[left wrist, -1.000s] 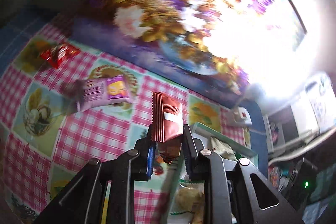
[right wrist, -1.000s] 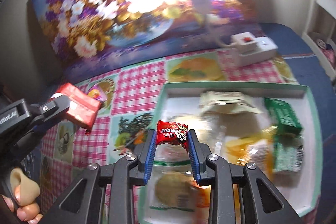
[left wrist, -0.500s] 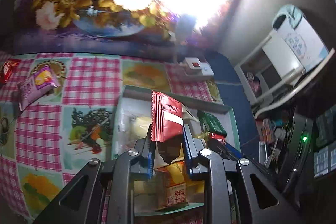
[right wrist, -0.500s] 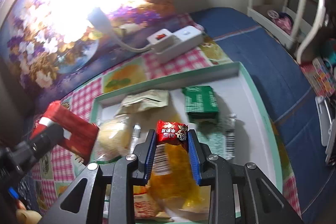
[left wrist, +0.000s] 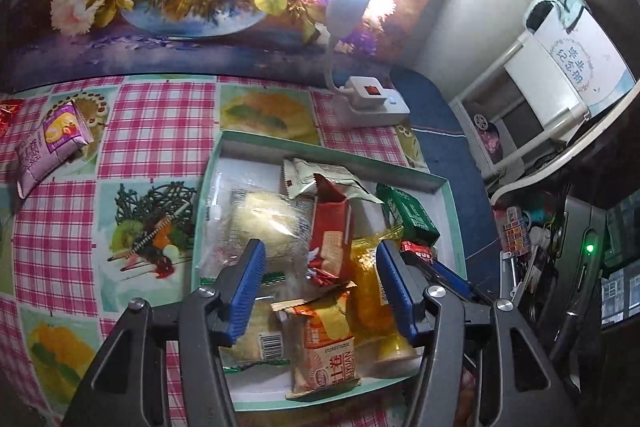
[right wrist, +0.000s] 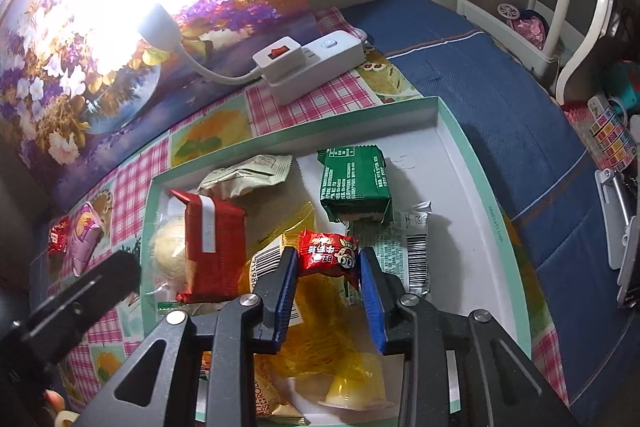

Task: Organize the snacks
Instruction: 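Open the right gripper to drop the candy while the left releases the wafer pack, then move both tools back over the remaining snacks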

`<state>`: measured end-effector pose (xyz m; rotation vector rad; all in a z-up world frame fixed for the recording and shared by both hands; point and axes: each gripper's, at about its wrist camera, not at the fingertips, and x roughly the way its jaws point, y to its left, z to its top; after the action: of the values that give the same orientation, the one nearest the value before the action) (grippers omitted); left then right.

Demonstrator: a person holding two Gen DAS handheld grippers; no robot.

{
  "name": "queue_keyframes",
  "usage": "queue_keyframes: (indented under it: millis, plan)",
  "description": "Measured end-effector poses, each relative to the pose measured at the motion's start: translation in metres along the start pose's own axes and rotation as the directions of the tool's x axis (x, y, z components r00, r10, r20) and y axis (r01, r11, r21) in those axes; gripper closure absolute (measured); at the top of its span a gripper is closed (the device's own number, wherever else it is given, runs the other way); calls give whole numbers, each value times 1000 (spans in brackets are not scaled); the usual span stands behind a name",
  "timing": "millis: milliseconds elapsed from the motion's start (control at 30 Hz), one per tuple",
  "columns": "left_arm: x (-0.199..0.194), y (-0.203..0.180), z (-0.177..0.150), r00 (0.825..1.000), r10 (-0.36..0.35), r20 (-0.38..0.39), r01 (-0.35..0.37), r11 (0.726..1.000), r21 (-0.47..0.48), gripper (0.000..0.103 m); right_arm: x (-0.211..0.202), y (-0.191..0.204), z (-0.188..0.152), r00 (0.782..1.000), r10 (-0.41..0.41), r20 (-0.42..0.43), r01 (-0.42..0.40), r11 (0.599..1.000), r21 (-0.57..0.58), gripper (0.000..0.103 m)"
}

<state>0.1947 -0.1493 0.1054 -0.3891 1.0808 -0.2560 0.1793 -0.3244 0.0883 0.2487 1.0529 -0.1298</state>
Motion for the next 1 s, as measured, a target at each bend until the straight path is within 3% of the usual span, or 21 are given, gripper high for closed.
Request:
queue_keyframes:
  millis: [67,133,200,367,467,500,533,600,733,1000]
  plan:
    - [-2,3,1,1000,5,2,-5,1000,-10,41,0,0,1,1000,-5,-2,5,1000,1,68]
    - [-3,7,2,1000,19,2,-19,1000,-21,32,0,0,1,1000,-21,-5,21,1000,-3,58]
    - [-6,12,2,999,53,6,-53,998,-32,23,1,0,2,998,-63,-2,63,998,-6,30]
    - [-10,28,3,981,191,14,-191,981,-37,22,3,-3,3,998,-60,-11,60,998,5,23]
    - [-9,39,2,961,278,10,-277,960,-41,19,4,-2,3,997,-70,-12,70,998,-3,14]
    - [-8,44,2,949,316,8,-316,948,-44,13,4,-1,3,998,-65,-13,65,998,-6,10]
    - [-8,47,2,939,345,9,-344,938,-47,1,5,0,3,998,-59,-16,59,998,-11,8]
    - [-10,53,2,916,401,26,-400,916,-44,0,6,4,3,998,-55,-17,55,998,-25,0]
    - [-18,61,4,874,481,65,-480,877,-40,0,6,12,2,998,-59,-5,58,997,-59,0]
    - [-26,83,7,829,555,68,-554,832,-42,0,5,26,1,998,-58,11,59,992,-109,0]
